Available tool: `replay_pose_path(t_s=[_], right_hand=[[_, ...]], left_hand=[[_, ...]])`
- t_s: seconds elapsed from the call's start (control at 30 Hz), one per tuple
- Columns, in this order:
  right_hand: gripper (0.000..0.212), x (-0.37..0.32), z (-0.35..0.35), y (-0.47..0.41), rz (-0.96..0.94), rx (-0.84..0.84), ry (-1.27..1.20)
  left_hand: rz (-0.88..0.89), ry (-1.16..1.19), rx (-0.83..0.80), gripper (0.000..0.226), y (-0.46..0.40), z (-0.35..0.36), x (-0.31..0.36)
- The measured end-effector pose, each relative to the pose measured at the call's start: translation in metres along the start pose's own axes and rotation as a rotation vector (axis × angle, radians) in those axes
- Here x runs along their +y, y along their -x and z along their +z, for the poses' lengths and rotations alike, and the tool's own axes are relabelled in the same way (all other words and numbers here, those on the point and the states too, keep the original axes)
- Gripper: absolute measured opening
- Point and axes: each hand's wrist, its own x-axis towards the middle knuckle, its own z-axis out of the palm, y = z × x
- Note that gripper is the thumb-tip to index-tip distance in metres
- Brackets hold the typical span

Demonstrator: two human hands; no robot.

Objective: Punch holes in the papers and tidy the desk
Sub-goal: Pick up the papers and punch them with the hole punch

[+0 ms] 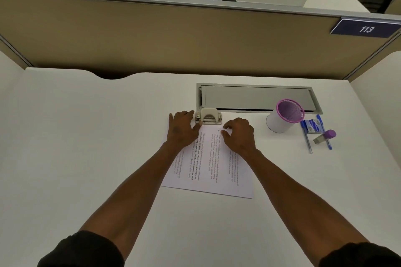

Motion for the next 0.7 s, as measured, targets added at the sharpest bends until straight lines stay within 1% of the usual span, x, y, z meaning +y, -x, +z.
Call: replay_pose_path(t_s=[0.1,0.2,0.43,0.53,0.63,0.7], right_hand=[[0.019,-0.003,-0.001,0.004,-0.016,0.008,-0.043],[0.015,-0.007,-0.001,0.009,-0.043,-0.001,-0.129],[0.012,-0.028,-0.003,0.014,-0.099,-0.079,-0.196],[0.012,-0.039,-0.007,0.013,-0.14,-0.093,-0.198],[0.011,-0.047,-0.008,0.012,-0.19,-0.082,-0.202],[0.016,-0.052,-0.008,0.015,-0.21,-0.037,-0.188]], left_hand=[[0.039,0.072,0.008,0.053,0.009,-0.009,-0.012],[0.063,0.084,0.021,0.045,0.022,-0.015,-0.023],[0.126,0.02,-0.078,0.038,0.036,-0.029,-0.026],[0.138,0.032,-0.107,0.029,0.039,-0.036,-0.023],[0.096,0.076,-0.118,0.023,0.043,-0.042,-0.025],[0.071,0.137,-0.095,0.02,0.047,-0.046,-0.031]])
